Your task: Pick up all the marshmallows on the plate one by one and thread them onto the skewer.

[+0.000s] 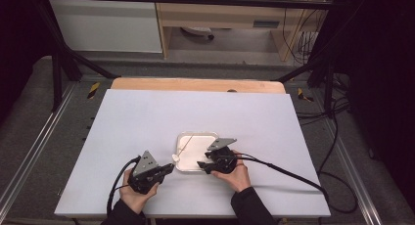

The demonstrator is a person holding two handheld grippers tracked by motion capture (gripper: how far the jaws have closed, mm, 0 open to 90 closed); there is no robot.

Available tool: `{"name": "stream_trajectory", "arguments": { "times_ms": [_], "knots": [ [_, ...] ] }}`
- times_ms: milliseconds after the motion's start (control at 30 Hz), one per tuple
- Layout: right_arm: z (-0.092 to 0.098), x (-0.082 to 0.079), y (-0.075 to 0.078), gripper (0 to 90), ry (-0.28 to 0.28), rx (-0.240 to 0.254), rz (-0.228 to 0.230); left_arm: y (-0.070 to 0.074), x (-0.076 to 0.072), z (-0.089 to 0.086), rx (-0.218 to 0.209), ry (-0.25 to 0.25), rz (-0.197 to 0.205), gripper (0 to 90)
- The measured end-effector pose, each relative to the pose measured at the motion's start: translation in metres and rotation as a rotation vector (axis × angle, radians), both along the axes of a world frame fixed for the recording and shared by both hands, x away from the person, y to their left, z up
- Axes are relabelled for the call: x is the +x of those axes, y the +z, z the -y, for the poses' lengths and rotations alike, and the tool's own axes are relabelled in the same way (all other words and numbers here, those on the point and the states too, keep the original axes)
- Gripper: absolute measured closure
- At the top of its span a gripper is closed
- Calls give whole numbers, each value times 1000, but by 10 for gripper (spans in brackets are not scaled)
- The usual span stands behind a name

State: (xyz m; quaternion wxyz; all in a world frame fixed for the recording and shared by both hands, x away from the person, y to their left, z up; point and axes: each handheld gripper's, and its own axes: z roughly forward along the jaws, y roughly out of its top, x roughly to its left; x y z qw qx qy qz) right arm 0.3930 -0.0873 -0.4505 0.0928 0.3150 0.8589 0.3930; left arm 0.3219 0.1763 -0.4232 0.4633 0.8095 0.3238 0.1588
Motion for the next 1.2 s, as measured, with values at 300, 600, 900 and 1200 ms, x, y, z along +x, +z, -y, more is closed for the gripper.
{"name": "stream_trajectory", "arguments": {
  "times_ms": [300,600,900,1200],
  "knots": [
    [-2,-3,-2,667,27,6,14,0,0,1,6,-2,-2,885],
    [-1,-3,-2,736,24,29,-12,0,-1,1,5,-9,7,885],
    [15,-4,17,745,10,167,-12,1,-4,3,5,-6,-2,885],
    [33,-7,57,746,19,377,21,0,-5,5,3,-18,2,885]
  ]
}}
